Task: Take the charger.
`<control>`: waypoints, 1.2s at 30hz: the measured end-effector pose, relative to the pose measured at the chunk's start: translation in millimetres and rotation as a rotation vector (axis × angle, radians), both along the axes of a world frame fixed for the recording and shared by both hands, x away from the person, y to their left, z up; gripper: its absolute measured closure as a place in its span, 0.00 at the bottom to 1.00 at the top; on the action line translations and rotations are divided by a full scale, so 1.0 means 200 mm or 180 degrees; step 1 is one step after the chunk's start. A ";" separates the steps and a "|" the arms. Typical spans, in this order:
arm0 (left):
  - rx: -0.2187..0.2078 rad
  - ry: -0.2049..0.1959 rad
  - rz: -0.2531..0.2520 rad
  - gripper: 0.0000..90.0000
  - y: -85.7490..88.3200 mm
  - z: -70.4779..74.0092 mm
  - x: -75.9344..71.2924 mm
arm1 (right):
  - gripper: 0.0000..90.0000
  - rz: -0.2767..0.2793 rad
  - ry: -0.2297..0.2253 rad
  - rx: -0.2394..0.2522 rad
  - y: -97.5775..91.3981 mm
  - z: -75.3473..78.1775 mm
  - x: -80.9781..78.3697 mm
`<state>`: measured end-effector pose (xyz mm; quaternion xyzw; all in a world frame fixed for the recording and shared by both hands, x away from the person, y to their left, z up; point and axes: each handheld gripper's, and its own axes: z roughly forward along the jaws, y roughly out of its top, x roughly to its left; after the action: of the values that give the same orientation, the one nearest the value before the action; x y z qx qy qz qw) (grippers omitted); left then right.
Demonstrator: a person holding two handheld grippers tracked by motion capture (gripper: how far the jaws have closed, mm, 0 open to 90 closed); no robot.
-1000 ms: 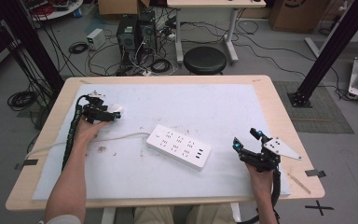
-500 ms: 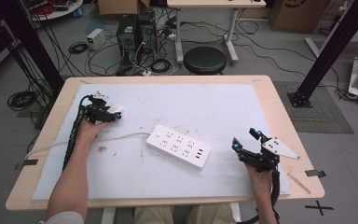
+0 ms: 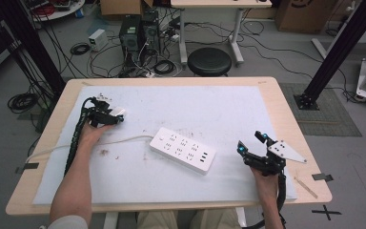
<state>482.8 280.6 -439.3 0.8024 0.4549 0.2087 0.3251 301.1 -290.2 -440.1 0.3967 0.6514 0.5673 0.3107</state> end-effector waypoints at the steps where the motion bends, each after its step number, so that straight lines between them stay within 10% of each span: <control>1: 0.0000 0.0000 0.0000 0.47 0.00 0.00 0.00 | 0.23 0.0000 0.0000 0.0000 0.00 0.00 0.00; 7: -0.0003 0.0009 0.0056 0.47 -0.01 0.03 -0.02 | 0.23 0.0004 -0.0004 -0.0003 0.00 0.00 0.00; 19: -0.0126 -0.0360 -0.0099 0.47 -0.11 0.17 -0.16 | 0.23 0.0004 0.0000 0.0012 0.00 0.00 0.00; 36: -0.0335 -0.0820 -0.0385 0.47 -0.30 0.31 -0.53 | 0.23 0.0026 -0.0030 0.0008 0.00 0.00 -0.01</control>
<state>376.3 221.2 -377.7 0.7768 0.3705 0.2659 0.4344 299.3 -290.0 -440.1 0.3917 0.6508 0.5712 0.3109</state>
